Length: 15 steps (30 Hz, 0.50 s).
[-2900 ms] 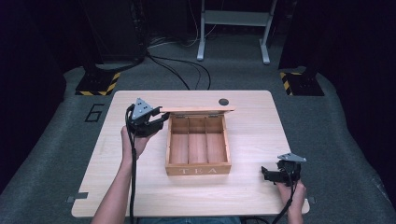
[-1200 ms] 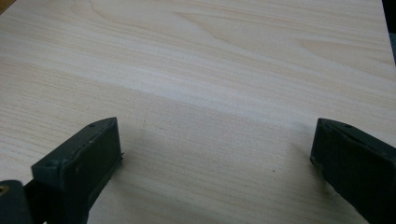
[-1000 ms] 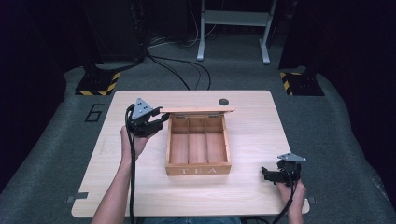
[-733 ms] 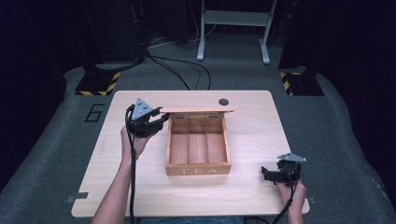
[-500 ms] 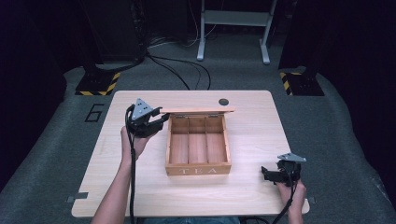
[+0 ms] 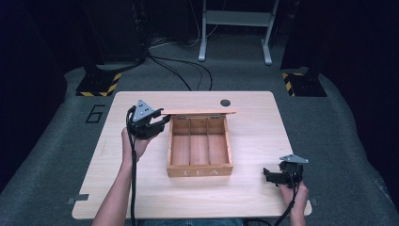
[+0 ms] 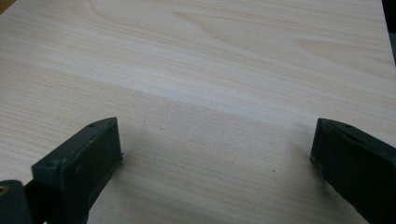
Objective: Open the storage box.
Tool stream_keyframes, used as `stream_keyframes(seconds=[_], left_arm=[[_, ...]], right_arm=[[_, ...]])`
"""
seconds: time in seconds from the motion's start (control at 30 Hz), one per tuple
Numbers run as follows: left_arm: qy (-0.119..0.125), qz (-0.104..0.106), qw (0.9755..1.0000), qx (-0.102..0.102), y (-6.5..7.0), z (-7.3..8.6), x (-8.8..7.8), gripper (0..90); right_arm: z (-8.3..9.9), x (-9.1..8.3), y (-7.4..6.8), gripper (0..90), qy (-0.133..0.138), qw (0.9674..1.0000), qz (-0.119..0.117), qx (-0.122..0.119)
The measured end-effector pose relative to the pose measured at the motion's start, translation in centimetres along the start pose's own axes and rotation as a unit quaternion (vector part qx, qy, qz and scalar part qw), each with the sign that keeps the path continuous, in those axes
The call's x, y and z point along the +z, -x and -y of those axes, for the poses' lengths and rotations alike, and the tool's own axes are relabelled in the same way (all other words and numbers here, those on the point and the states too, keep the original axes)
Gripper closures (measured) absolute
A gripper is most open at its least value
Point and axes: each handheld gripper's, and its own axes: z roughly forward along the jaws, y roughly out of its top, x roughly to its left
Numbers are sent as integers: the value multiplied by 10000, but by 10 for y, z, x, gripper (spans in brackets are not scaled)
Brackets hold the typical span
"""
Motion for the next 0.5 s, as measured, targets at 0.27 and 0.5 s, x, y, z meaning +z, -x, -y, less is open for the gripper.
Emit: stream_keyframes(seconds=[0.27, 0.5], left_arm=[[-19, 14, 10000, -9, 0, 0, 0, 612], [1, 2, 10000, 7, 1, 1, 0, 612]], right_arm=[[0, 0, 0, 14, 0, 10000, 2, -1], [0, 0, 0, 14, 0, 10000, 3, -1]])
